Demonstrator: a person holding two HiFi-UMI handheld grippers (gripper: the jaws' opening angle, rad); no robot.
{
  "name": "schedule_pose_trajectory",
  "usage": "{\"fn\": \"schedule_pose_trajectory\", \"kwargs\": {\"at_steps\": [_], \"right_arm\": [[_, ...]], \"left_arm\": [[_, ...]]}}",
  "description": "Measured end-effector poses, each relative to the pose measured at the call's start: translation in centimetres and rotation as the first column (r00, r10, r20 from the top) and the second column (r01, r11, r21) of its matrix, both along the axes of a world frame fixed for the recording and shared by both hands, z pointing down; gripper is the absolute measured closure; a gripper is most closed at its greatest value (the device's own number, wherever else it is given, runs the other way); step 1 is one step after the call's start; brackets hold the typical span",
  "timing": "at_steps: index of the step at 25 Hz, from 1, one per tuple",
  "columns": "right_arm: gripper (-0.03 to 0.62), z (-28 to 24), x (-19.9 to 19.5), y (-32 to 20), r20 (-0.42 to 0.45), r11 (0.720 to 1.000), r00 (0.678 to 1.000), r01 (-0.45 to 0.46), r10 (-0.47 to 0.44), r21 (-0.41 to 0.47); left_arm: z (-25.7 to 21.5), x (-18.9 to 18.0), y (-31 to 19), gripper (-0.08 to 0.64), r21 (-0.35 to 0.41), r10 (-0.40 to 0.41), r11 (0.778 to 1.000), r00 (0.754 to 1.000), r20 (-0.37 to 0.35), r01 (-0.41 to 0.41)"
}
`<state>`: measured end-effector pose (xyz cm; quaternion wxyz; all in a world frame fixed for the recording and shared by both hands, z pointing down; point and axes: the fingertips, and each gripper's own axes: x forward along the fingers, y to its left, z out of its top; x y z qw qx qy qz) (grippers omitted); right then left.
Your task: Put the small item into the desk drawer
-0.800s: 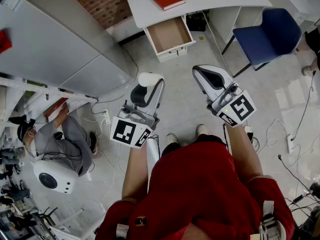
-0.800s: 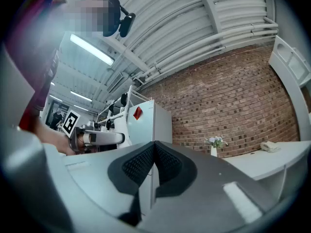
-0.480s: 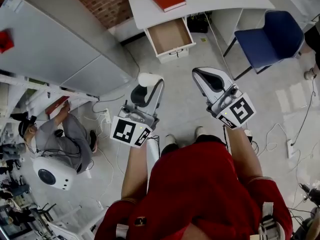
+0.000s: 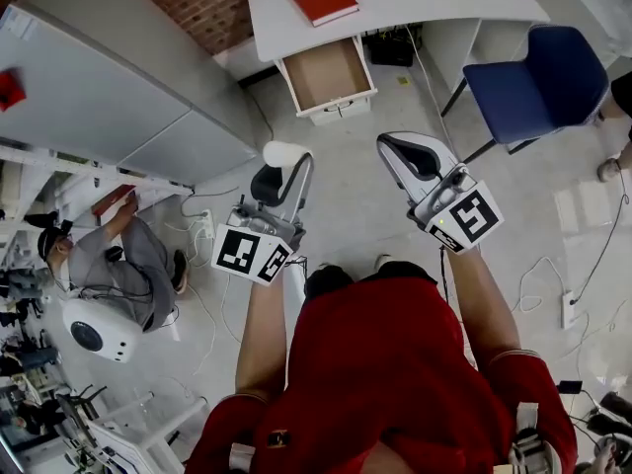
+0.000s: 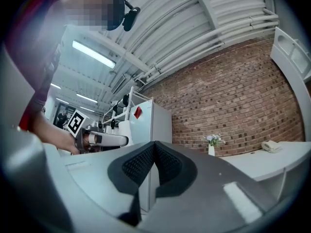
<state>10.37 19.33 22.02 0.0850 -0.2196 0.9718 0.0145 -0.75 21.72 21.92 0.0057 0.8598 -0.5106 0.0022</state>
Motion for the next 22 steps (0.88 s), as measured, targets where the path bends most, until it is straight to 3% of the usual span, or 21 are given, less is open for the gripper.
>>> {"fn": "schedule_pose_trajectory", "kwargs": {"at_steps": [9, 22], "right_arm": [[0.581, 2.0, 0.1, -4.0, -0.024, 1.000, 1.000, 0.010, -0.010, -0.023], [0.581, 5.6, -4.9, -15.2, -0.101, 0.997, 0.994, -0.036, 0.029, -0.068]], "left_arm": [[2.4, -0.5, -4.3, 0.424, -0.053, -0.032, 0.998, 0.999, 0.015, 0.033], [8.8, -6.1, -16.4, 0.423, -0.160, -0.018, 0.987, 1.000, -0.017, 0.015]]}}
